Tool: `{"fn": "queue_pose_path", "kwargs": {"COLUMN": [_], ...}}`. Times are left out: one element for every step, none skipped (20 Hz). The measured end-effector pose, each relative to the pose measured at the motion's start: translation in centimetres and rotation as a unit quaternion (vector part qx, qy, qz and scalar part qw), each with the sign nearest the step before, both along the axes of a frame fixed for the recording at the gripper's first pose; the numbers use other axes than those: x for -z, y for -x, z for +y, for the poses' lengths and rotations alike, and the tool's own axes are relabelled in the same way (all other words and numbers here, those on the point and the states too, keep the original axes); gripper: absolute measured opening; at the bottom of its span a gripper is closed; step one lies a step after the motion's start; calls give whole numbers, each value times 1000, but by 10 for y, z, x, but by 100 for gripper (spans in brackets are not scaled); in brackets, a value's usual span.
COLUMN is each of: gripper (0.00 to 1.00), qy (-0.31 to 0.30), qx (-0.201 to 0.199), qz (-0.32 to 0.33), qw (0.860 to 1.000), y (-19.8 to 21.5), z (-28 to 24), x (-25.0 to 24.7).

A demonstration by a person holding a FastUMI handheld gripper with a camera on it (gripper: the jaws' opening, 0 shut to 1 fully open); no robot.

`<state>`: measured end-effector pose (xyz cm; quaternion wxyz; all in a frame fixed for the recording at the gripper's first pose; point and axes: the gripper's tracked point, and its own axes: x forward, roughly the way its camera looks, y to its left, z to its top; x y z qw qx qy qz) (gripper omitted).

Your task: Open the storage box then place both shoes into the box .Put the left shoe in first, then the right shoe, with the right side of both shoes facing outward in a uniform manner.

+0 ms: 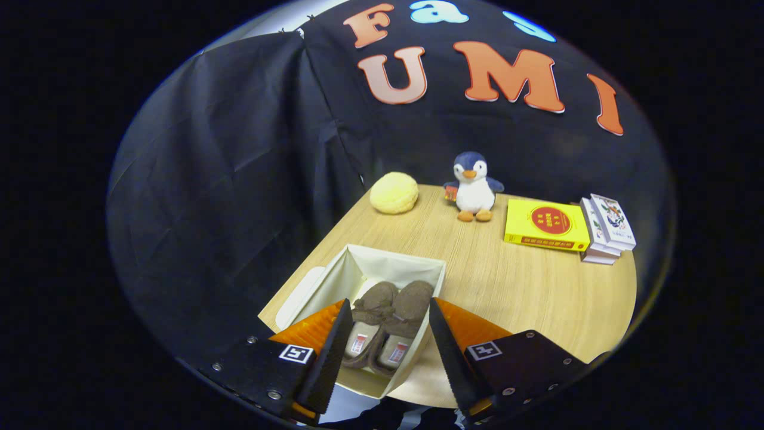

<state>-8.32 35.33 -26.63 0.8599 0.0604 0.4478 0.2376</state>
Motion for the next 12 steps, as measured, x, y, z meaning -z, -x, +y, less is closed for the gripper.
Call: {"fn": "queue_pose_path", "kwargs": {"gripper": [81,82,84,86,89,90,91,92,93,93,94,94], "qy": [0,1,6,3,0,1,4,9,15,32,45,57], "qx": [6,8,10,16,28,42,55,65,73,82,94,104], "qz": [-21,-32,-33,-38,-48,-60,-75,-95,-118,-134,-151,-168], "qw": [1000,999,999,999,998,997,996,993,990,987,983,979], "y": [-7,-11,-6,-10,-18,-26,-33,-40,-50,-54,-59,-63], "z": [-12,-23,-38,-50,-63,-77,-96,-113,-127,-147,-166,-182], "x": [-10,-18,-26,-33,-43,-52,-62,-71,-79,-83,-87,-92]}}
